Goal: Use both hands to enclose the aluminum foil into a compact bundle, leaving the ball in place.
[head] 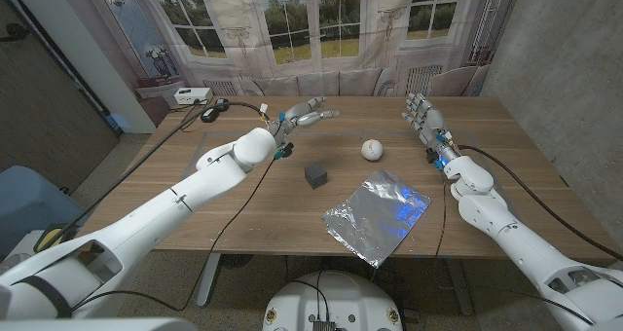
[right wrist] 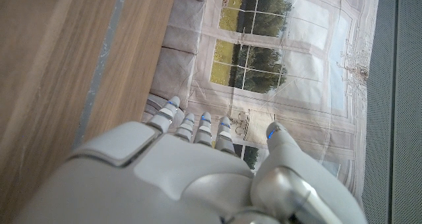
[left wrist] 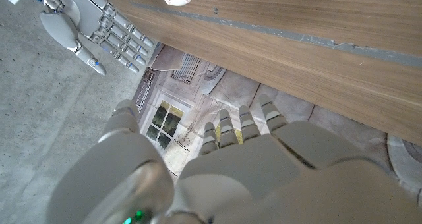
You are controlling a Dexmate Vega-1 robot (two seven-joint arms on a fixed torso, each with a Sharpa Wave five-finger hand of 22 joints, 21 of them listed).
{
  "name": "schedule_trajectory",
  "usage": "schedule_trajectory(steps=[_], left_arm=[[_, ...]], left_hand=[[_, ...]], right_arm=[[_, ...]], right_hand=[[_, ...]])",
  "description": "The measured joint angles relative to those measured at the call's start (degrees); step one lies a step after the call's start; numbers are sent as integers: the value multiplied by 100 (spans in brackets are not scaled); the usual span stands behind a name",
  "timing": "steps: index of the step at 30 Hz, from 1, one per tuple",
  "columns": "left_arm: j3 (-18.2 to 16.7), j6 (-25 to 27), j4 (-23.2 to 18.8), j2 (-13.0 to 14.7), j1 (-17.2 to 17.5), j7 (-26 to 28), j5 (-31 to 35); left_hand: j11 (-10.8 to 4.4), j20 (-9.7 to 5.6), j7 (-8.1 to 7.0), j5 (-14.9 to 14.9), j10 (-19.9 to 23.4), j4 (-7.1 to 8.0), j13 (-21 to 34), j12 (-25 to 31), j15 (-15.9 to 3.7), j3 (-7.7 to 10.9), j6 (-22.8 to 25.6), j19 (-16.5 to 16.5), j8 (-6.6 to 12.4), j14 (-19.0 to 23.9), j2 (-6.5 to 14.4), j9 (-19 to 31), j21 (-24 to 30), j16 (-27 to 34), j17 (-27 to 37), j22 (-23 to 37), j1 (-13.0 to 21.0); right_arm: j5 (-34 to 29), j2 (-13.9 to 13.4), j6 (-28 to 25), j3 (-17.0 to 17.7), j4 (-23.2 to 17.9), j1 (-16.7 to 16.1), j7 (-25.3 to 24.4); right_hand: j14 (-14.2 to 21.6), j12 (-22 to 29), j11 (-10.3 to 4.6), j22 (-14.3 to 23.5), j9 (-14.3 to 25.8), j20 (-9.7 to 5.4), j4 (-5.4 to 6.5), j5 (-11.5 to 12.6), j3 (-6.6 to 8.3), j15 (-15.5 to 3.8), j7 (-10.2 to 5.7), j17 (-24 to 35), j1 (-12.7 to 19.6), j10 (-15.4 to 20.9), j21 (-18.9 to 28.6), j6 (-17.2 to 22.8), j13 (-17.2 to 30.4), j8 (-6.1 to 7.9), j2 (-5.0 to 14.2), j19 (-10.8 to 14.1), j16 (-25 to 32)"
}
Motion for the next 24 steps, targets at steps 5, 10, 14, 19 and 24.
schedule_trajectory(steps=[5, 10, 14, 19, 24], left_arm=[[136, 275, -39, -28, -142, -272, 253], [364, 481, -81, -74, -425, -553, 425], [507, 664, -128, -91, -579, -791, 545], [714, 958, -247, -95, -820, -1139, 726], [806, 1325, -316, -92, -919, -1534, 974]], left_hand=[[37, -73, 103, 0, 124, -29, 50, 62, -116, -19, 194, 253, 43, 388, -54, 0, 56, 167, 73, 6, 99], [63, -296, 264, 35, 373, 80, 181, 211, -165, -129, 548, 686, 110, 825, 11, 25, 208, 489, 359, 43, 34], [40, -136, 250, 35, 537, 104, 281, 302, -225, -152, 770, 925, 155, 1006, 53, 25, 268, 736, 579, 71, -8], [-55, -8, 140, 35, 961, 117, 462, 579, -325, -186, 1242, 1221, 232, 1299, 52, 52, 316, 1070, 849, 97, -7], [-133, 18, 57, 35, 1323, 88, 665, 913, -412, -214, 1809, 1565, 338, 1624, 86, 100, 435, 1327, 1063, 123, 147]], right_arm=[[20, -15, 30, 48, -18, -59, 3], [65, -27, 91, 89, -29, -110, 6], [86, -32, 121, 114, -42, -146, 6], [109, -37, 158, 145, -53, -188, 6], [117, -38, 169, 168, -57, -218, 7]], right_hand=[[0, 0, 0, 0, 0, 31, 0, 0, 0, 0, 0, 0, 0, 0, 0, 0, 0, 0, 0, 32, 0], [0, 22, 0, 0, 0, 31, -24, 0, -24, 0, 0, 0, 0, 0, 0, 0, 0, 0, 0, 32, 0], [-1, 22, -32, 0, 0, 31, -24, 0, -24, -1, 0, 0, 0, 32, 0, 0, 0, 0, 0, 32, 0], [-1, 22, -32, 0, 0, 31, -24, 0, -25, -1, 0, 0, -1, 31, 0, 0, -1, 0, 0, 31, 0], [-1, 22, -27, 0, 0, 31, -24, 0, -25, -1, 0, 0, -1, 36, 0, 0, -1, 0, 0, 31, 0]])
